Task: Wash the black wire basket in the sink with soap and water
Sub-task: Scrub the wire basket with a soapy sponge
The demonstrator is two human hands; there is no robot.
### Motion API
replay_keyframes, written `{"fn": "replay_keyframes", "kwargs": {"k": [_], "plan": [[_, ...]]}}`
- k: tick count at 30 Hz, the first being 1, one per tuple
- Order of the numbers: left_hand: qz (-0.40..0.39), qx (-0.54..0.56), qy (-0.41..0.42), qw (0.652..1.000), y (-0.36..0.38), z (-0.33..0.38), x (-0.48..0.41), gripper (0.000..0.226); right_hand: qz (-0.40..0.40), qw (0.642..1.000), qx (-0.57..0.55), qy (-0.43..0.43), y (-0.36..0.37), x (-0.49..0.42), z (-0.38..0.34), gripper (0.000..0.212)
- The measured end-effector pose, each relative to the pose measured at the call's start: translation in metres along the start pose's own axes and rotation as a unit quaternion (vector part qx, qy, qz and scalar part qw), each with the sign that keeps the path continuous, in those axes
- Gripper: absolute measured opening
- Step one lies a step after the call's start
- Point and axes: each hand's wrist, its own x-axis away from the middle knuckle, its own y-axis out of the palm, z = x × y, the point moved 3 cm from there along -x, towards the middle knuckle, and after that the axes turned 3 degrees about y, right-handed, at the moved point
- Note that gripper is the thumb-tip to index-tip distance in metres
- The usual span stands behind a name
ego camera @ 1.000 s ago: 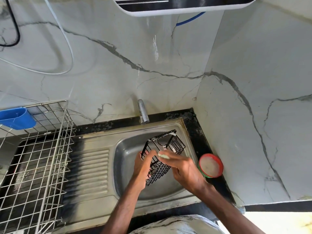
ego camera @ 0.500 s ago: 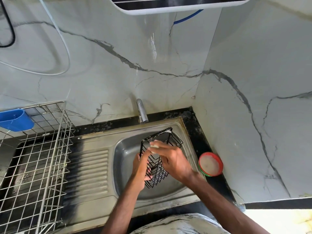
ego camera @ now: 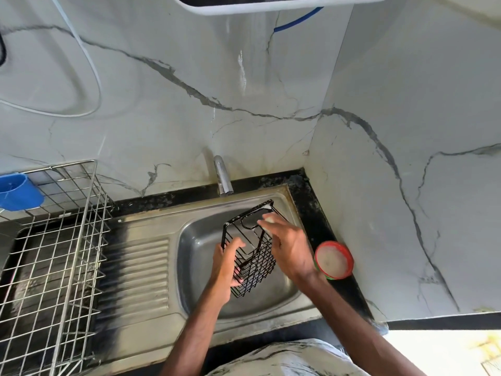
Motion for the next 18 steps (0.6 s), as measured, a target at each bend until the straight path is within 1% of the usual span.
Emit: {"fn": "replay_keyframes", "kwargs": {"k": [2, 3, 5, 6, 7, 9, 10, 14, 16, 18], "plan": [[0.010, 0.005, -0.001, 1.000, -0.001, -0.002, -0.001, 0.091, -0.023, 0.998, -0.022, -0.050, 0.008, 0.008, -0.021, 0.058], [0.014, 0.010, 0.000, 1.000, -0.002, -0.003, -0.002, 0.087, -0.038, 0.996, -0.033, -0.078, 0.011, 0.012, -0.031, 0.058], [0.020, 0.013, 0.010, 1.000, -0.004, -0.005, -0.003, 0.062, -0.063, 0.990, -0.045, -0.117, 0.012, 0.017, -0.039, 0.060], [0.019, 0.012, 0.010, 1.000, -0.004, -0.006, -0.003, 0.055, -0.070, 0.988, -0.047, -0.129, 0.011, 0.017, -0.040, 0.062], [0.015, 0.010, 0.008, 1.000, -0.004, -0.006, -0.002, 0.059, -0.074, 0.987, -0.049, -0.134, 0.011, 0.016, -0.037, 0.063], [0.003, 0.003, 0.003, 1.000, -0.002, -0.002, 0.002, 0.088, -0.066, 0.989, -0.051, -0.124, 0.009, 0.011, -0.022, 0.063], [0.000, -0.001, 0.002, 1.000, -0.001, -0.001, 0.003, 0.094, -0.058, 0.991, -0.052, -0.109, 0.007, 0.007, -0.011, 0.062], [-0.002, 0.002, 0.004, 1.000, -0.003, -0.004, 0.000, 0.081, -0.010, 0.999, -0.034, -0.016, -0.005, -0.009, 0.037, 0.060], [-0.008, -0.012, 0.009, 1.000, -0.004, -0.006, -0.002, 0.088, 0.001, 1.000, -0.015, 0.017, -0.007, -0.010, 0.047, 0.057], [-0.009, -0.017, 0.012, 1.000, -0.002, -0.007, -0.003, 0.095, 0.004, 1.000, -0.002, 0.021, -0.004, -0.009, 0.037, 0.056]]}}
